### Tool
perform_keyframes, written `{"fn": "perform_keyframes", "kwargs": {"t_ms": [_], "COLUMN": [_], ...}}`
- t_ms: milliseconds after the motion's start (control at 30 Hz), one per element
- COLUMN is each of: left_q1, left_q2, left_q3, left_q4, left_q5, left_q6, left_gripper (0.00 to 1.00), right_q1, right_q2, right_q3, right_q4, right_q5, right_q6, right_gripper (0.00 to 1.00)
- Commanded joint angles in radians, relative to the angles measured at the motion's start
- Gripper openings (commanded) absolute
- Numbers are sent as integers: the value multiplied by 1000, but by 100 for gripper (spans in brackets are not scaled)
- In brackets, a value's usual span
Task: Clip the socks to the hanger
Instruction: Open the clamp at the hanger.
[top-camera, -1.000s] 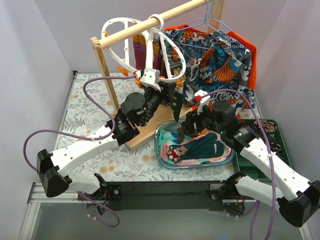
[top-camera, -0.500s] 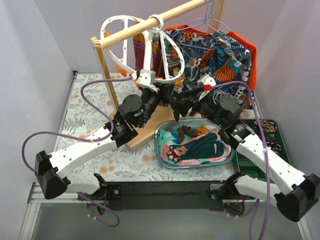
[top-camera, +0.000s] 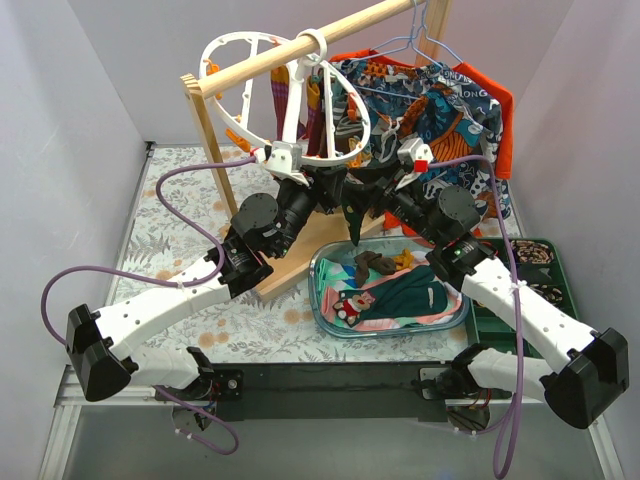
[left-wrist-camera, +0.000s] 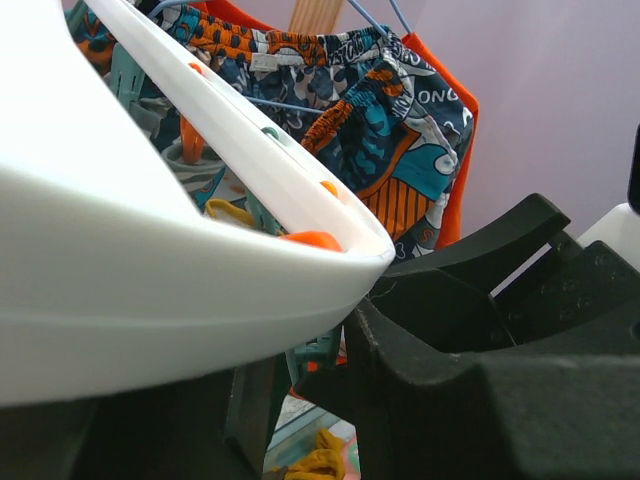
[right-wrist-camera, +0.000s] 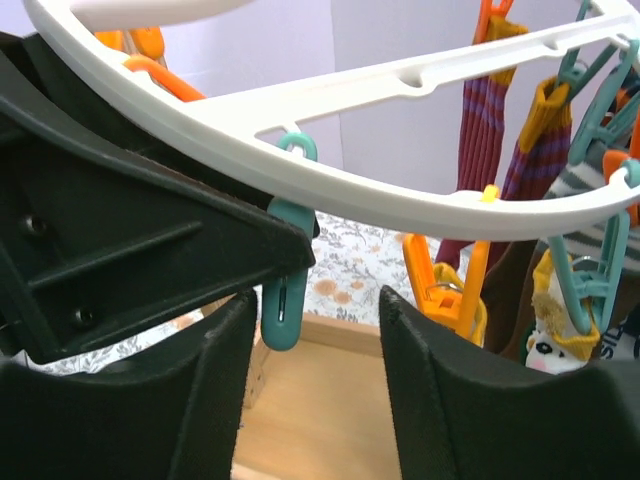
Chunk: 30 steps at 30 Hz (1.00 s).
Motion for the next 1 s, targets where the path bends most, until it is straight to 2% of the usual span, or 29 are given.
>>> {"fn": "perform_keyframes", "kwargs": {"t_ms": [0,67,233,333,367,433,467,533,600,700,833,967], "left_q1": [-6,-6,-6,-6,-7,-6,-6,-6,-6,-6,8,36], "left_q2": [-18,-19,-16,-10,-6,2,4,16,21,27,47,68], "left_q3": [-16,-12,11,28,43,62,74,117,158,195,238,281], "left_q4": [-17,-24,-56,-81,-105,-138,-177,-227,-286,-345,-388,-452], "left_q5": [16,18,4,8,8,4,-1,-16,-22,-31,-22,19], "left_q6": [-29,-44,-77,-94,-98,-112,-117,-130,-150,-161,-182,-245], "left_gripper": [0,0,0,0,2,7,15,23,35,47,54,57], "right_q1": [-3,-12,-46,-53,-55,-64,-67,-81,-92,-125,-150,-172], "right_q2": [11,19,47,56,57,59,59,59,61,65,85,96], "right_q3": [50,48,31,25,25,27,28,30,31,34,51,60], "right_q4": [101,101,101,101,101,100,100,98,98,98,96,95], "right_q5": [-6,-25,-96,-121,-130,-141,-154,-177,-193,-233,-317,-361], "right_q6": [13,12,22,18,15,-1,-8,-28,-34,-36,-28,-25], "right_gripper": [53,46,39,30,21,13,7,2,1,1,1,1]}}
